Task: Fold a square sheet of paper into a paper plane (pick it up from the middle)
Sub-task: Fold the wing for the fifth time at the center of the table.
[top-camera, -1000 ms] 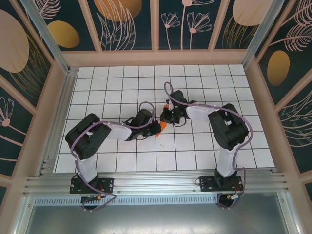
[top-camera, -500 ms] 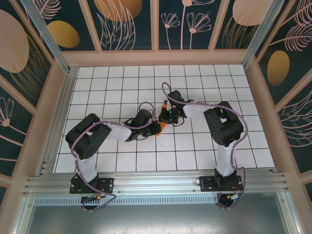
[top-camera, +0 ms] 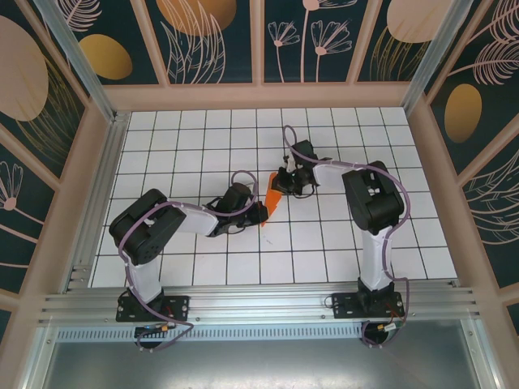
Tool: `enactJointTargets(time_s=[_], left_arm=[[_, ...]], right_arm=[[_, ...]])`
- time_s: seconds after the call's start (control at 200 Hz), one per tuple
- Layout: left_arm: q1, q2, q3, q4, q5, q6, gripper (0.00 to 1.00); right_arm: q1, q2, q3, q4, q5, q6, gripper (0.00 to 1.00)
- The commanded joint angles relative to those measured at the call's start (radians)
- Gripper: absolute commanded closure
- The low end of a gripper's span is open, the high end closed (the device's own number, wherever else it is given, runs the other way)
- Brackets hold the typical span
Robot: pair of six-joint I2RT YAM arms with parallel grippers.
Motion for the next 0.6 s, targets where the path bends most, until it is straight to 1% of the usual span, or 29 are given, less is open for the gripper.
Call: enactJointTargets(time_s=[0.0, 0.14, 0.265, 0.365, 0.48, 0.595], left_arm=[[-0.014, 0.070, -0.055, -0.176, 0.006, 0.028, 1.00], [-0.014, 0.070, -0.048, -0.177, 0.004, 0.030, 1.00], [-0.014, 0.073, -0.046, -0.173, 0.002, 0.029, 1.00], [-0.014, 0.076, -0.045, -0.170, 0.004, 0.027, 1.00], [-0.014, 0.074, -0.043, -0.169, 0.002, 0.027, 1.00], [-0.014, 0.074, -0.043, -0.167, 0.004, 0.025, 1.00]], right_arm=[[-0.039, 0.009, 0.062, 0.036, 0.090, -0.039, 1.00], [-0.017, -0.062, 0.034, 0.038, 0.057, -0.059, 0.99], [0.034, -0.129, -0.038, 0.039, 0.042, -0.060, 0.99], [0.076, -0.153, -0.075, 0.028, 0.056, -0.045, 0.99], [0.097, -0.178, -0.113, 0.017, 0.126, -0.017, 1.00], [0.088, -0.225, -0.131, -0.033, 0.276, 0.021, 1.00]])
